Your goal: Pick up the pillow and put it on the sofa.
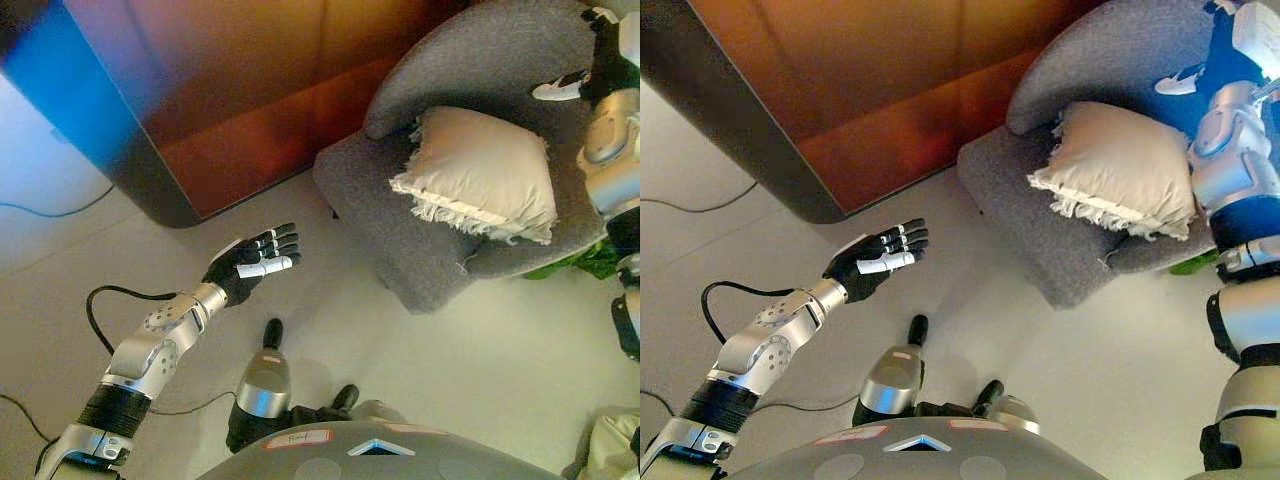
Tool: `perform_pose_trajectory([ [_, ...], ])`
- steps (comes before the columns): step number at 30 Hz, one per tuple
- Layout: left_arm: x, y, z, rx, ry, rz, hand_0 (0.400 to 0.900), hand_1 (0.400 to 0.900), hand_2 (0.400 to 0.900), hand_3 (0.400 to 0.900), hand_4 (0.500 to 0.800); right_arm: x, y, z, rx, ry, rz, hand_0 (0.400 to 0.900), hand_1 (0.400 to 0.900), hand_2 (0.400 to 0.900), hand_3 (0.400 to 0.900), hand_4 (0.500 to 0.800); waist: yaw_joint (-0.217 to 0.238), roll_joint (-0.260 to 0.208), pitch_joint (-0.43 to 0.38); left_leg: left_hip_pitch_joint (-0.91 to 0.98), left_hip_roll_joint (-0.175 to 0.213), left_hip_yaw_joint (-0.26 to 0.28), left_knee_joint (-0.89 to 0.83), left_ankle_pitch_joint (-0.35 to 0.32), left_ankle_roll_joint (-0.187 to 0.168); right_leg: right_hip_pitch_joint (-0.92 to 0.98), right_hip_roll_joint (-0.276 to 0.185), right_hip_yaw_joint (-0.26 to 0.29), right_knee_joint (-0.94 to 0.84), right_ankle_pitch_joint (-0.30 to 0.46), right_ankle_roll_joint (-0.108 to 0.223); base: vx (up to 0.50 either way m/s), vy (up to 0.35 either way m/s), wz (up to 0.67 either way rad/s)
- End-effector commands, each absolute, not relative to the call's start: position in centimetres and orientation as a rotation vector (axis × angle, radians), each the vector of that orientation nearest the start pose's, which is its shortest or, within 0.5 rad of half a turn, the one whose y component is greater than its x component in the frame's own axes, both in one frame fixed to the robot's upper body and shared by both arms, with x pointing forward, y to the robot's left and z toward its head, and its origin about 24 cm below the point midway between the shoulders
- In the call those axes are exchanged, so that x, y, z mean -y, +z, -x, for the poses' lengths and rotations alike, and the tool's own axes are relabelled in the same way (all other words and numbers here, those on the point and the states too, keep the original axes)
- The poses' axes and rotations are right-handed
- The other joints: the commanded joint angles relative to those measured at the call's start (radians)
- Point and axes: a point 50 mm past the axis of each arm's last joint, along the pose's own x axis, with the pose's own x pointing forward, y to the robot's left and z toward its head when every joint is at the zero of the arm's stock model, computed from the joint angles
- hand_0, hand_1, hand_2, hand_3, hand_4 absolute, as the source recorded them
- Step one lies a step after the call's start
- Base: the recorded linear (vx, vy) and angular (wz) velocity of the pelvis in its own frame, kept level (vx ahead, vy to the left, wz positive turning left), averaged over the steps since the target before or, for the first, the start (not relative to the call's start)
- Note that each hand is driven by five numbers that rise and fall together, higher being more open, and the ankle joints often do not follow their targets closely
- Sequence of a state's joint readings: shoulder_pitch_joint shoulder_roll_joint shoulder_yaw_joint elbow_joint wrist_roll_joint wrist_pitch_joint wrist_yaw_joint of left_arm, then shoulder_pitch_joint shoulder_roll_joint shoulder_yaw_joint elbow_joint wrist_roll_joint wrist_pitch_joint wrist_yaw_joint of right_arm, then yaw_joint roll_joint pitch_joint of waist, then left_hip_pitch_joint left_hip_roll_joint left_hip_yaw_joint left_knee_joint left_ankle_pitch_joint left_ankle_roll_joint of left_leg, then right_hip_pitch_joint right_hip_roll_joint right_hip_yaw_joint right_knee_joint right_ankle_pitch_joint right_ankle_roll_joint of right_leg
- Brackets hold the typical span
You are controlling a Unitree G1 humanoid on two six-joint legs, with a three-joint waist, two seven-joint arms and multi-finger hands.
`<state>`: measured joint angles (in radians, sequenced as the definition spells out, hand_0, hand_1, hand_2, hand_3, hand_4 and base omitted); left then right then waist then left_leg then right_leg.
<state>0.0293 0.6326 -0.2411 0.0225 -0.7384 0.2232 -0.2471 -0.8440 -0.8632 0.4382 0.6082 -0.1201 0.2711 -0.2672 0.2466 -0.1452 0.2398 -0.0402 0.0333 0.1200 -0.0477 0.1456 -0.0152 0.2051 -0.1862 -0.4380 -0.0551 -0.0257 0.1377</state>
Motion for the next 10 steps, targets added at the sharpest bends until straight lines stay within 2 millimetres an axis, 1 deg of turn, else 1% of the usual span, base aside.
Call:
perform_pose_trajectory([
  [1,-18.1,5.1,-24.1,-0.163,-0.501,0.149,0.900,0.900,0.900,0.900,0.800,29.1,21.7,-35.6,0.167,-0.484,1.115,0.900,0.900,0.900,0.900,0.800,-0.042,0.058,-0.156,0.109,0.050,0.022,-0.003,-0.168,-0.016,-0.088,-0.033,0.022,-0.006,0.110,0.041,-0.07,0.077,-0.31],
  [3,-18.1,5.2,-24.2,-0.148,-0.492,0.145,0.900,0.900,0.900,0.900,0.800,28.2,20.4,-35.1,0.173,-0.434,1.073,0.900,0.900,0.900,0.900,0.800,-0.061,0.067,-0.161,0.120,0.049,0.030,-0.017,-0.163,-0.014,-0.091,-0.031,0.033,-0.005,0.109,0.041,-0.07,0.063,-0.30],
  [5,-18.2,5.2,-24.6,-0.123,-0.464,0.130,0.900,0.900,0.900,0.900,0.800,26.9,18.3,-34.0,0.182,-0.364,1.013,0.900,0.900,0.900,0.900,0.800,-0.096,0.077,-0.168,0.132,0.048,0.044,-0.033,-0.158,-0.012,-0.097,-0.025,0.055,-0.007,0.110,0.041,-0.09,0.048,-0.35],
  [7,-18.3,5.3,-24.9,-0.116,-0.448,0.132,0.900,0.900,0.900,0.900,0.800,26.2,17.1,-33.1,0.195,-0.327,0.981,0.900,0.900,0.900,0.900,0.800,-0.116,0.084,-0.173,0.136,0.049,0.055,-0.040,-0.156,-0.012,-0.100,-0.021,0.068,-0.010,0.111,0.042,-0.08,0.029,-0.29],
  [8,-18.4,5.4,-25.1,-0.100,-0.431,0.135,0.900,0.900,0.900,0.900,0.800,25.8,16.4,-32.5,0.198,-0.296,0.969,0.900,0.900,0.900,0.900,0.800,-0.134,0.089,-0.177,0.138,0.048,0.063,-0.040,-0.156,-0.012,-0.103,-0.019,0.080,-0.012,0.111,0.043,-0.08,0.033,-0.28],
  [10,-18.4,5.4,-25.1,-0.092,-0.409,0.152,0.900,0.900,0.900,0.900,0.800,25.5,15.5,-31.6,0.208,-0.263,0.938,0.900,0.900,0.900,0.900,0.800,-0.150,0.095,-0.181,0.142,0.050,0.079,-0.040,-0.156,-0.013,-0.107,-0.015,0.094,-0.013,0.111,0.042,-0.07,0.029,-0.25],
])
